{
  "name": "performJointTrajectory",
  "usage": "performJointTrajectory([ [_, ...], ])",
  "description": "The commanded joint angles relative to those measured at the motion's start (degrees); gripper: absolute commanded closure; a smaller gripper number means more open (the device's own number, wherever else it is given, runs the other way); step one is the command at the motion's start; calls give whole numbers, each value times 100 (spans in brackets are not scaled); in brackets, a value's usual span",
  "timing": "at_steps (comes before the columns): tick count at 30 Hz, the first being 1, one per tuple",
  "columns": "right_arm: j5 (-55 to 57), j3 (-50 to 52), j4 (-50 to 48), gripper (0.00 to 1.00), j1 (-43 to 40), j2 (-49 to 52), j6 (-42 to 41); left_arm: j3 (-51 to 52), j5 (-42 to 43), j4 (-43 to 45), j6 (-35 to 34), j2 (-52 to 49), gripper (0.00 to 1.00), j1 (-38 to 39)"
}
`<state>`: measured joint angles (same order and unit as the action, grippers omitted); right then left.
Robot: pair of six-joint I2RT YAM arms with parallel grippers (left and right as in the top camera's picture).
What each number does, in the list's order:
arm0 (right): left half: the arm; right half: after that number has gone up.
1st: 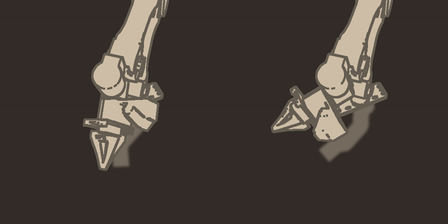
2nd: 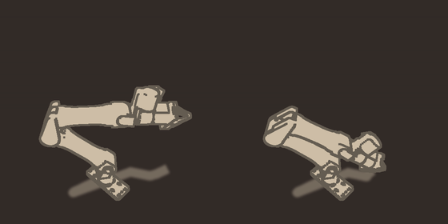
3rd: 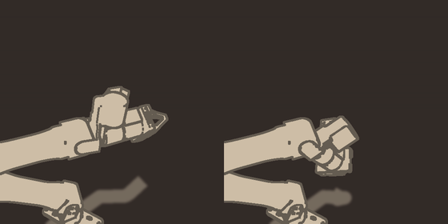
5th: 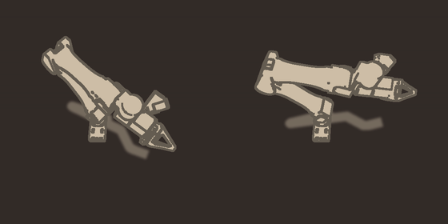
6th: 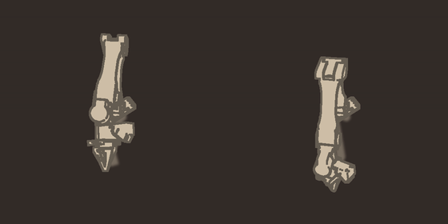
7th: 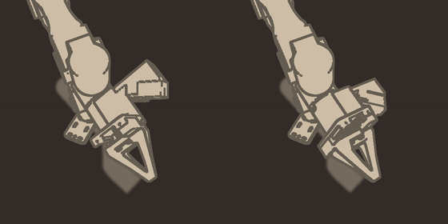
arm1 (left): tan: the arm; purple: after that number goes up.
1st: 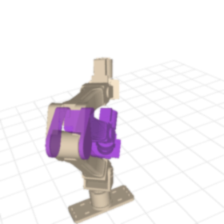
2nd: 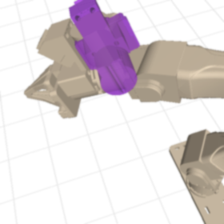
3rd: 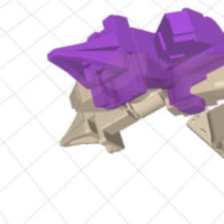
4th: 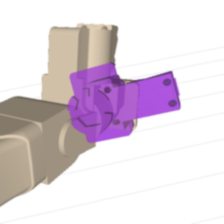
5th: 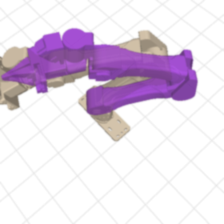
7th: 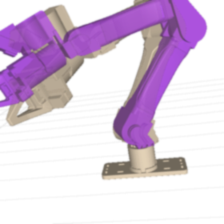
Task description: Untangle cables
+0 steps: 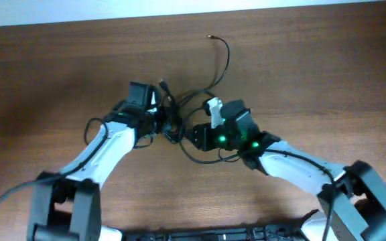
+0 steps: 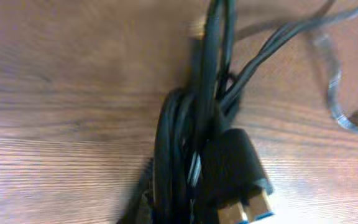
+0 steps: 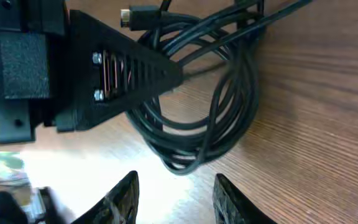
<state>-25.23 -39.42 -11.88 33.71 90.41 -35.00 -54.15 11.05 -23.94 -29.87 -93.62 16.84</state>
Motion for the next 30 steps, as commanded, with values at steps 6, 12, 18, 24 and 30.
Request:
performJointTrajectory([
  [6, 339, -13, -1115, 72, 118, 1327, -887, 2, -103, 245, -96, -798, 100, 203],
  [12, 973, -20, -1777, 72, 501, 1582, -883, 2, -83, 238, -96, -798, 100, 203],
  [18, 151, -426, -1744, 96, 221, 2149, -994, 0, -142, 223, -94, -782, 100, 61],
  [24, -5283, -426, -5882, 96, -1805, 678, -2450, 0, 1561, 208, -96, 48, 100, -1628],
  [30, -4258, -426, -3853, 90, -2094, 739, -861, 0, 4026, 1130, 769, 234, 100, -1801],
])
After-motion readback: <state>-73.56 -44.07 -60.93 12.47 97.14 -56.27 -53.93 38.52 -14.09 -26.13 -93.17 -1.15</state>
